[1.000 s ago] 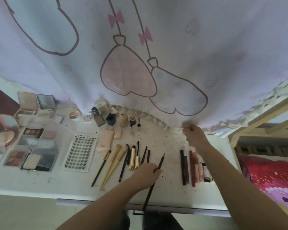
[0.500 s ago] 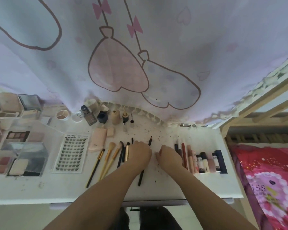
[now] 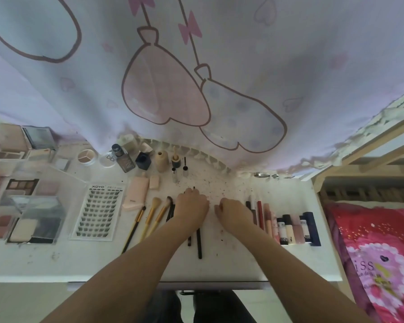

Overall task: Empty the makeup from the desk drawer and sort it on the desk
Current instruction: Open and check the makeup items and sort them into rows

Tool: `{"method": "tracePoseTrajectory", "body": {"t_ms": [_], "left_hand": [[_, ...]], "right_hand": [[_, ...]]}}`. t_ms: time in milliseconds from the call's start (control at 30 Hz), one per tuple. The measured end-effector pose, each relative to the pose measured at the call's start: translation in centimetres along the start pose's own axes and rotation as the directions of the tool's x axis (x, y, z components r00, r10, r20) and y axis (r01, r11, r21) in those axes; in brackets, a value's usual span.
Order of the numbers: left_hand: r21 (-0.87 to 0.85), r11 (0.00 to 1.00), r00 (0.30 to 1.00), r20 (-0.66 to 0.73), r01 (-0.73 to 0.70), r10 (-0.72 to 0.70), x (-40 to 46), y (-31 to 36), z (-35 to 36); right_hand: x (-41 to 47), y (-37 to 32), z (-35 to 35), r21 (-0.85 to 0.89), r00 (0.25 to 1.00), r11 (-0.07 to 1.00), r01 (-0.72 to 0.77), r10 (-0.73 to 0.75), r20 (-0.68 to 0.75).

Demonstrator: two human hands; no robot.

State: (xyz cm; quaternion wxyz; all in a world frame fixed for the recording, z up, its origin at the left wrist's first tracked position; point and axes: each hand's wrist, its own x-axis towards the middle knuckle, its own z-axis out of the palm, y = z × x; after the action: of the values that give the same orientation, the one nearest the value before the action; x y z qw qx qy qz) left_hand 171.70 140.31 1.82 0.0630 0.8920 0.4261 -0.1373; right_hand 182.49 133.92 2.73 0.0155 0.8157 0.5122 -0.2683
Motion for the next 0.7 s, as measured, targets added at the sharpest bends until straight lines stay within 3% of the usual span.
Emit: {"method": "tracePoseTrajectory", "body": {"t_ms": [100,200,367,467,600,700], "left_hand": [[-0.113,0.988,0.992,-0.083,-0.103,0.094,-0.3,2.6,-0.7],[-0.229,0.961,0.988,-0.059,-0.153,0.143,-0.9,6.3,-0.7],[-0.250,0.966,0.992,0.086,-0.071,0.095,-0.8,10.5,0.8],[-0.220,0.975,0.993,0.114,-0.015,0.041,-0.4,11.3,1.2],[-0.304,0.951,0.993,0.113,0.062,-0.029,-0.4,11.0,1.1],[-0.402,0.913,0.997,0.059,0.073,-0.054,-1.1,9.7,0.1]], "right_hand": [[0.4,3.5,-2.5,-0.016,0.996,0.997,-0.080,0.079,-0.048],[0.3,6.2,-4.1,-0.021,0.989,0.990,-0.139,0.138,-0.043],[0.7,7.4,-4.2,-0.010,0.991,0.991,-0.130,0.130,-0.022],[1.0,7.3,-3.9,-0.028,0.995,0.995,-0.098,0.098,-0.015],[1.3,7.1,-3.6,-0.020,0.994,0.994,-0.109,0.109,0.017],[1.7,6.3,-3.6,0.187,0.988,0.974,-0.127,0.107,0.110]]}}
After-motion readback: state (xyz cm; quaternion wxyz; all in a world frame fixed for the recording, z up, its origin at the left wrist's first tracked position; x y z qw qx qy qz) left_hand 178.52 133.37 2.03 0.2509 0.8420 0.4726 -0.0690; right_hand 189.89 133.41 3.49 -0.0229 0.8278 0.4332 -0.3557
